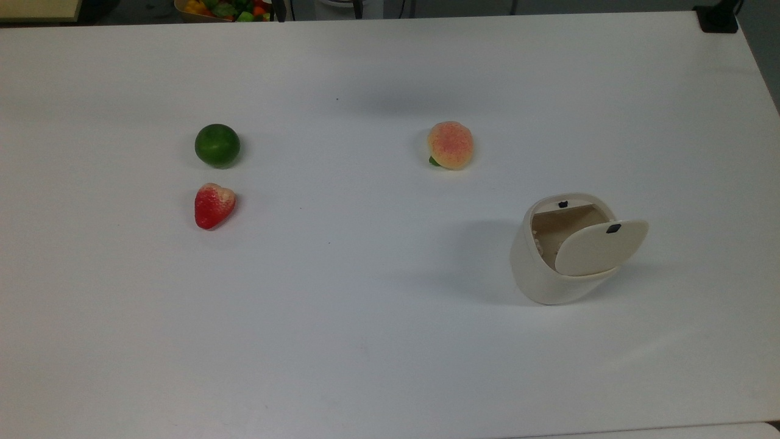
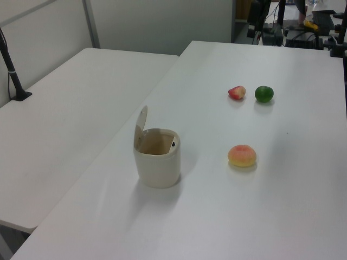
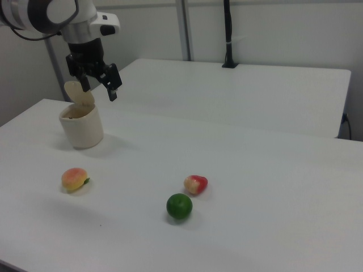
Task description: Close garbage bin
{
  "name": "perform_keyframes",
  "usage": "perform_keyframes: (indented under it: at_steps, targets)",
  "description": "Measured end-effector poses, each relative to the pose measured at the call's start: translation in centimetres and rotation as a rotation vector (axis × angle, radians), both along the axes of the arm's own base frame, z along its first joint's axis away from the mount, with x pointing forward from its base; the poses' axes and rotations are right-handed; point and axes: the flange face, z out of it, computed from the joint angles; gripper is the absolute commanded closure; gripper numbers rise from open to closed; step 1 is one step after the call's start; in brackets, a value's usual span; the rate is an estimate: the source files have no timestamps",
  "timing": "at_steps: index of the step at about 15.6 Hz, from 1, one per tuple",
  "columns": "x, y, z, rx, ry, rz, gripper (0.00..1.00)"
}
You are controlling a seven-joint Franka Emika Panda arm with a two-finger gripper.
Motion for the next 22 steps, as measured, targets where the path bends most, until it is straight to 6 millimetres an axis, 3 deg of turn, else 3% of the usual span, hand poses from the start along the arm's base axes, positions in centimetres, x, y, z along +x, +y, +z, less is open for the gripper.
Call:
perform_keyframes:
  at_steps: [15, 17, 21, 22]
  targets:
    - [-0.01, 0.00, -0.20, 0.000, 0.004, 0.002, 0.00]
    - [-0.01, 0.02, -0.21, -0.001, 0.003, 0.008, 0.13]
    - [0.00, 0.08, -0.36, -0.003, 0.004, 0.027, 0.68]
    - [0.01, 0.10, -0.38, -0.004, 0.004, 0.035, 0.74]
